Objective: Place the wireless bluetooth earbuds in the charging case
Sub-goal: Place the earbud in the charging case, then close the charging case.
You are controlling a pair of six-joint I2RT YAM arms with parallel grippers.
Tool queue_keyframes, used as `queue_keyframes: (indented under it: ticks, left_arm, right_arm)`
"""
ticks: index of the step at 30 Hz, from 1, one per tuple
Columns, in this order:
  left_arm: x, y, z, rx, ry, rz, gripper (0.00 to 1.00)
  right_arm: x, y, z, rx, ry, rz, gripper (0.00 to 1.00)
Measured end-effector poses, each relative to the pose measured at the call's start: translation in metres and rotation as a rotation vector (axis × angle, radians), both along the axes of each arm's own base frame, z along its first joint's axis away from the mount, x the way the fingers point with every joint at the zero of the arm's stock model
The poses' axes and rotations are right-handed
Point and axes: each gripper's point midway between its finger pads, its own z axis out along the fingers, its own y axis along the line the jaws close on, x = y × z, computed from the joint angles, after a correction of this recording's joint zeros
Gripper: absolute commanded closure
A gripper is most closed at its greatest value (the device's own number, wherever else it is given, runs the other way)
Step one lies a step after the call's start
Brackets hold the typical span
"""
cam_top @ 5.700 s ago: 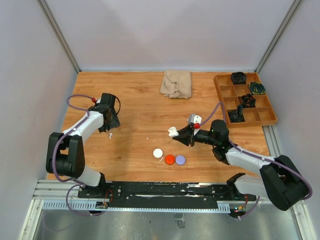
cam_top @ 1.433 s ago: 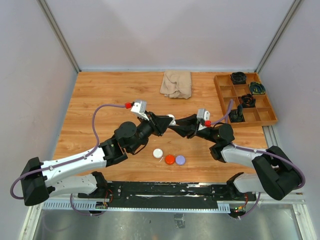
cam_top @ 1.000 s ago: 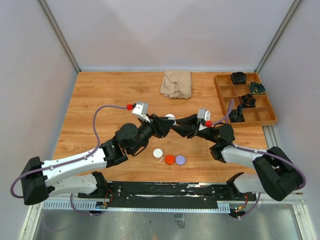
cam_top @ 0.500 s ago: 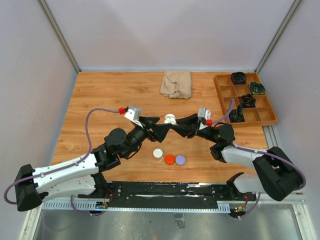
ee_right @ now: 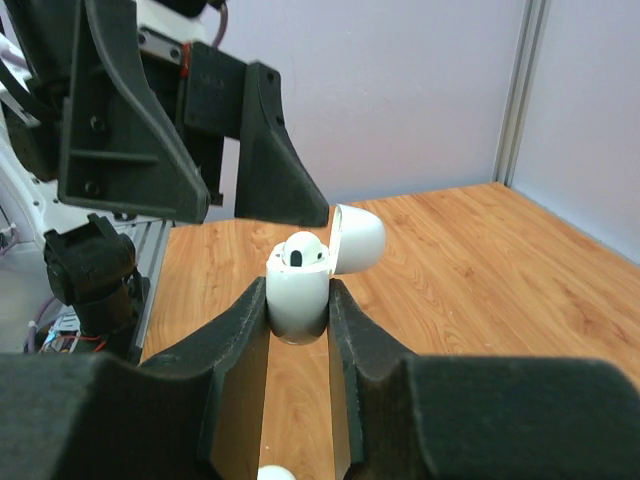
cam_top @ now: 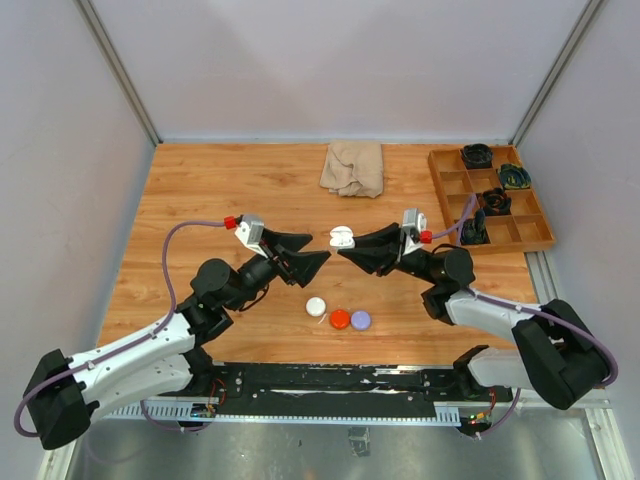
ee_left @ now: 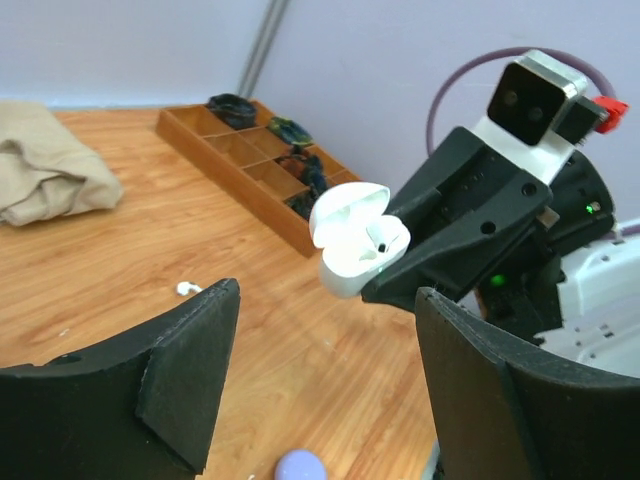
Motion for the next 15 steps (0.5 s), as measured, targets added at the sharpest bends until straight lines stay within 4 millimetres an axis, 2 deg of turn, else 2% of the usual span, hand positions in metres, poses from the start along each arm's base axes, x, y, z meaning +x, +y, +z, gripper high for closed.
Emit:
queue_keyframes:
  ticks: [8, 15]
  left_arm:
    - [-0.015, -0.006, 0.007, -0.100, -0.052, -0.175, 0.42]
    - [-0.023, -0.013, 0.020, -0.172, -0.079, -0.279, 0.46]
  right_arm:
    - [-0.008, -0.001, 0.024, 0.050, 0.014, 0.039, 0.89]
    - [-0.012, 0.001, 0.031, 0.067, 0.047, 0.076, 0.88]
